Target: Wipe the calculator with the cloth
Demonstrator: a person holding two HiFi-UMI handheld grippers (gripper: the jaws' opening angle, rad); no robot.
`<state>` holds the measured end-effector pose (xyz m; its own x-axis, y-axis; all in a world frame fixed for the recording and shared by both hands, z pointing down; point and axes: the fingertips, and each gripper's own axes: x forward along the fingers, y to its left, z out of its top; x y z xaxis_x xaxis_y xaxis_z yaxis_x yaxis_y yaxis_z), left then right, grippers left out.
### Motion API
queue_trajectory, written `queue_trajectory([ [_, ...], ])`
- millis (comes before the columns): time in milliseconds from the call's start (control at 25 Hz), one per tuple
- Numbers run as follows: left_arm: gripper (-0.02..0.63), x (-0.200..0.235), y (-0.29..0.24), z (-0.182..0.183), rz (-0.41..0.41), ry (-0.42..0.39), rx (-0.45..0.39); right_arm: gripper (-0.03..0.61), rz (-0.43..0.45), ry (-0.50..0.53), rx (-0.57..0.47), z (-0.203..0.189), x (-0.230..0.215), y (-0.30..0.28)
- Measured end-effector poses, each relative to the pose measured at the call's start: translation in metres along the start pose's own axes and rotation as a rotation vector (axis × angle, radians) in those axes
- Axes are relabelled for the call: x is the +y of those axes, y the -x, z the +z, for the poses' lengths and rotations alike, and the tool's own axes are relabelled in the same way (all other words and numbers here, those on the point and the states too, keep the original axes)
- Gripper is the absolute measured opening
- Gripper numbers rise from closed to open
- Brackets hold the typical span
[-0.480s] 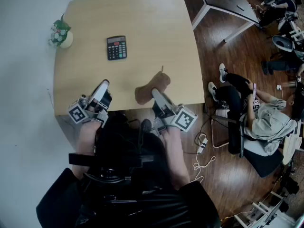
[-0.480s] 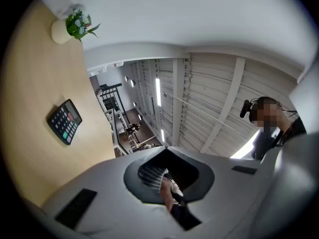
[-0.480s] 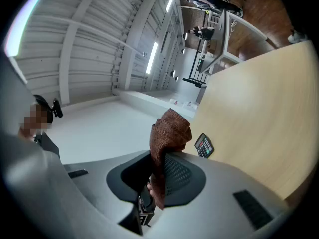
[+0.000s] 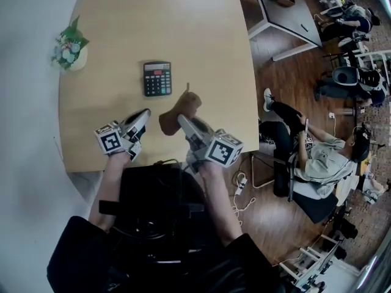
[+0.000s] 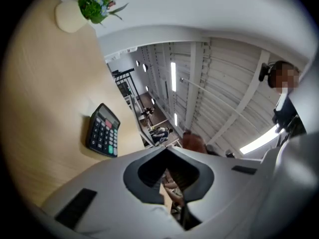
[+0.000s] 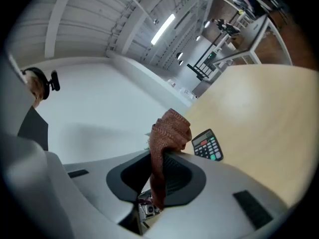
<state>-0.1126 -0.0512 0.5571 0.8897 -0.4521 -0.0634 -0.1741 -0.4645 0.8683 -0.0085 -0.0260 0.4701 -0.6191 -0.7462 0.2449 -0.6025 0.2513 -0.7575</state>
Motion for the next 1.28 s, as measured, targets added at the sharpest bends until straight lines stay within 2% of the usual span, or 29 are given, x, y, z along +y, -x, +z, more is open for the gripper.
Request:
queue_trajectory([
  [120, -0.002, 0.027, -0.018, -0.029, 0.019, 0.016, 0.109, 0.061, -0.110, 0.087, 0.052, 0.000, -0.015, 0.005],
  [280, -0.002, 0.057, -0.036, -0.039, 0.032, 0.054, 0.140, 0.061, -0.202, 0.143, 0.128, -0.006, -0.041, 0.002],
  [440, -0.002, 0.080, -0.049, -0.045, 0.003, 0.161, 0.118, 0.061, -0.213, 0.217, 0.255, -0.008, -0.063, -0.024],
  [520, -0.003, 0.091, -0.056, -0.045, -0.056, 0.265, 0.092, 0.061, -0.182, 0.246, 0.302, -0.003, -0.073, -0.054],
  [600, 0.008, 0.100, -0.058, -0.039, -0.090, 0.424, 0.000, 0.061, -0.139, 0.259, 0.347, 0.002, -0.082, -0.091],
  [680, 0.012, 0.107, -0.052, -0.035, -0.068, 0.498, -0.074, 0.061, -0.084, 0.264, 0.395, 0.000, -0.085, -0.136],
  [800, 0.012, 0.111, -0.047, -0.027, -0.056, 0.498, -0.084, 0.061, -0.002, 0.281, 0.466, -0.012, -0.080, -0.207],
  [880, 0.012, 0.111, -0.046, -0.026, -0.060, 0.500, -0.083, 0.062, 0.009, 0.332, 0.547, -0.031, -0.087, -0.238],
  [960, 0.014, 0.112, -0.045, -0.028, -0.059, 0.520, -0.090, 0.063, -0.021, 0.390, 0.623, -0.046, -0.108, -0.249],
  [1040, 0.014, 0.112, -0.045, -0.030, -0.057, 0.543, -0.096, 0.063, -0.068, 0.415, 0.658, -0.049, -0.131, -0.245],
  [1280, 0.014, 0.115, -0.045, -0.028, -0.050, 0.546, -0.102, 0.066, -0.208, 0.460, 0.641, -0.013, -0.191, -0.201],
])
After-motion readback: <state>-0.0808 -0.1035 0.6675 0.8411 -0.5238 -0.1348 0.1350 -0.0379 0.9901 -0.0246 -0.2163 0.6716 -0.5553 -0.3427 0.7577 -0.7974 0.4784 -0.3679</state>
